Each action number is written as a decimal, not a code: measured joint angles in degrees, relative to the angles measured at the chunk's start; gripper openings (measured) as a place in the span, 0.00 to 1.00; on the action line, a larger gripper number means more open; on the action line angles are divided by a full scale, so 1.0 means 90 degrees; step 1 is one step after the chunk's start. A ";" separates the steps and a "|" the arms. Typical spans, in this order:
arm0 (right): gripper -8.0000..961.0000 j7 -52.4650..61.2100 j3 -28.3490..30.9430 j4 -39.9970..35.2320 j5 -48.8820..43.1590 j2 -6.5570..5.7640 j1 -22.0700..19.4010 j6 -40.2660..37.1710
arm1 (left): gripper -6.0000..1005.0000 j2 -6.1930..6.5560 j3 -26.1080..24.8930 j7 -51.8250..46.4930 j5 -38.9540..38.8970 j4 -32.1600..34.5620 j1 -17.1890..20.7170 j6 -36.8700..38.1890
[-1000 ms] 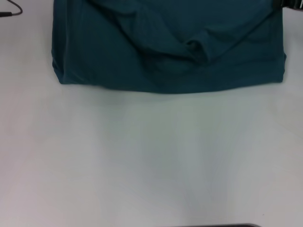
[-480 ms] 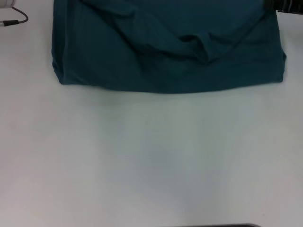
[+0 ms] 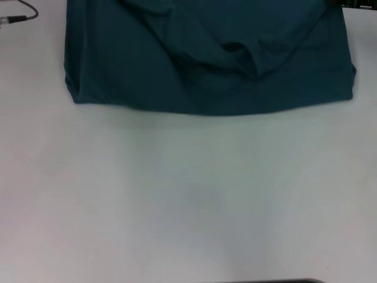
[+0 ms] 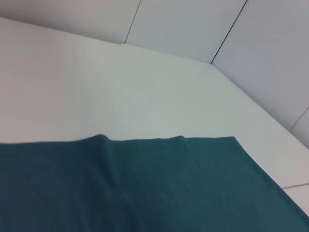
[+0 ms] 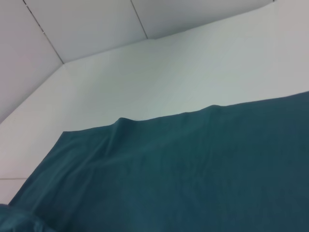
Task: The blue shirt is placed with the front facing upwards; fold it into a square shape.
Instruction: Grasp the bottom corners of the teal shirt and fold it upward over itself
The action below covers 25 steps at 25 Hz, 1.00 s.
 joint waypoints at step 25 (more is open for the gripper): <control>0.05 0.0021 -0.0031 -0.0136 0.0011 -0.0090 0.0014 -0.0118 | 0.01 -0.0063 0.0065 0.0015 -0.0144 -0.0034 0.0112 -0.0391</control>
